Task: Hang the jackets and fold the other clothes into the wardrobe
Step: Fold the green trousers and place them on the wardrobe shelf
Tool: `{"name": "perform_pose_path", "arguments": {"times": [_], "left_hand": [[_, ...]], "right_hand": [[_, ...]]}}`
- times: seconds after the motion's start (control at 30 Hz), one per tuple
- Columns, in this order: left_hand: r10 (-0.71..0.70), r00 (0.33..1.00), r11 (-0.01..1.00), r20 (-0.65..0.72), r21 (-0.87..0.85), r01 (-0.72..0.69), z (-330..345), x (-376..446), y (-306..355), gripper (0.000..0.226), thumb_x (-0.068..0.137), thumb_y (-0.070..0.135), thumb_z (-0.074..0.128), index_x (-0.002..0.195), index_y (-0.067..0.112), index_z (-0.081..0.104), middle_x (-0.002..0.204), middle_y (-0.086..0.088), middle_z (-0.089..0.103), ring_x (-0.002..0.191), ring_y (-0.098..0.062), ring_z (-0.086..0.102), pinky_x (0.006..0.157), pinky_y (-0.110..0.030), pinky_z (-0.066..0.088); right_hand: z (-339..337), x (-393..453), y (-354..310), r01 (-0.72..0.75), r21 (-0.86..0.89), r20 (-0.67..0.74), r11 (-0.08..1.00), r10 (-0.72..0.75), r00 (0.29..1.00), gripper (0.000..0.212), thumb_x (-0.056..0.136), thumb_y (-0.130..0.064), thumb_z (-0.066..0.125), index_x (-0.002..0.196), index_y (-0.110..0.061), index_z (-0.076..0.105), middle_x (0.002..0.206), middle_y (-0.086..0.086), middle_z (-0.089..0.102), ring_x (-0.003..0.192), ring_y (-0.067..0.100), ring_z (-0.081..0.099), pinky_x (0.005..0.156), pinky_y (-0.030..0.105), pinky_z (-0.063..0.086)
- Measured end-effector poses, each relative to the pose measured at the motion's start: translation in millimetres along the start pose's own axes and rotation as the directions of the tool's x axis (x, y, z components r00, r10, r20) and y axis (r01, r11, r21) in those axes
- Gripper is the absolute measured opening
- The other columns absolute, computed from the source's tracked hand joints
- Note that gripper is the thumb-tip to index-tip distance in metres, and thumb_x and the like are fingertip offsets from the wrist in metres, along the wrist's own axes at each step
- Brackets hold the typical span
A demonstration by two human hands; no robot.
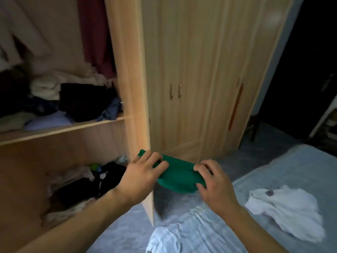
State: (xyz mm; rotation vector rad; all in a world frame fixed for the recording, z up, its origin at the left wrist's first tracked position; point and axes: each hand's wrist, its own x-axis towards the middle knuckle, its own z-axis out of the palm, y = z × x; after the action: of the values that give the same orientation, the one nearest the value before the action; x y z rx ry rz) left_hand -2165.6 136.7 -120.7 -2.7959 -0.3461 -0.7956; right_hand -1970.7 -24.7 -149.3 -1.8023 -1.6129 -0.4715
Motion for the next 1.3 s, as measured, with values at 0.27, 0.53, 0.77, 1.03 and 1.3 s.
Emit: {"name": "perform_pose_path", "arguments": {"times": [0.27, 0.53, 0.77, 1.03, 1.3], "left_hand": [[-0.214, 0.977, 0.975, -0.024, 0.061, 0.215, -50.1, -77.0, -103.2, 0.04, 0.07, 0.004, 0.075, 0.105, 0.016, 0.061, 0.107, -0.004, 0.057, 0.09, -0.028, 0.054, 0.063, -0.041, 0.054], [-0.301, 0.947, 0.946, -0.116, 0.091, 0.312, -89.4, -125.8, -234.7, 0.031, 0.076, 0.012, 0.058, 0.107, 0.015, 0.059, 0.104, -0.006, 0.059, 0.088, -0.031, 0.057, 0.063, -0.042, 0.053], [-0.376, 0.918, 0.912, -0.129, 0.126, 0.391, -115.5, -198.5, -337.7, 0.034, 0.071, 0.011, 0.059, 0.104, 0.015, 0.061, 0.1, -0.004, 0.059, 0.085, -0.029, 0.055, 0.058, -0.039, 0.051], [-0.463, 0.883, 0.872, -0.077, 0.14, 0.469, -108.3, -256.4, -404.4, 0.037, 0.067, 0.01, 0.058, 0.103, 0.016, 0.061, 0.099, -0.002, 0.061, 0.084, -0.028, 0.059, 0.055, -0.038, 0.053], [-0.532, 0.844, 0.822, -0.066, 0.202, 0.533, -88.1, -246.6, -473.3, 0.038, 0.064, 0.011, 0.066, 0.102, 0.015, 0.061, 0.096, -0.002, 0.059, 0.084, -0.028, 0.057, 0.053, -0.036, 0.051]], "right_hand": [[78.4, 91.9, -91.4, 0.182, 0.107, 0.068, 0.977, -0.19, 0.979, 0.062, 0.053, 0.003, 0.079, 0.107, -0.019, 0.056, 0.105, 0.0, 0.054, 0.091, 0.022, 0.057, 0.078, 0.031, 0.049], [143.6, 197.5, -189.7, 0.311, 0.099, 0.045, 0.945, -0.317, 0.947, 0.064, 0.056, 0.002, 0.082, 0.107, -0.022, 0.053, 0.107, -0.006, 0.049, 0.094, 0.017, 0.056, 0.079, 0.03, 0.054], [228.7, 251.3, -282.2, 0.322, 0.182, 0.11, 0.929, -0.345, 0.932, 0.06, 0.062, 0.001, 0.082, 0.107, -0.024, 0.052, 0.107, -0.008, 0.05, 0.092, 0.015, 0.057, 0.072, 0.031, 0.055], [309.1, 286.0, -327.8, 0.332, 0.289, 0.224, 0.898, -0.401, 0.889, 0.052, 0.069, -0.003, 0.078, 0.106, -0.027, 0.05, 0.107, -0.01, 0.048, 0.084, 0.012, 0.054, 0.068, 0.025, 0.049], [395.6, 352.1, -321.5, 0.366, 0.412, 0.178, 0.834, -0.467, 0.866, 0.052, 0.067, -0.001, 0.076, 0.106, -0.024, 0.049, 0.108, -0.008, 0.045, 0.094, 0.019, 0.056, 0.08, 0.038, 0.052]]}}
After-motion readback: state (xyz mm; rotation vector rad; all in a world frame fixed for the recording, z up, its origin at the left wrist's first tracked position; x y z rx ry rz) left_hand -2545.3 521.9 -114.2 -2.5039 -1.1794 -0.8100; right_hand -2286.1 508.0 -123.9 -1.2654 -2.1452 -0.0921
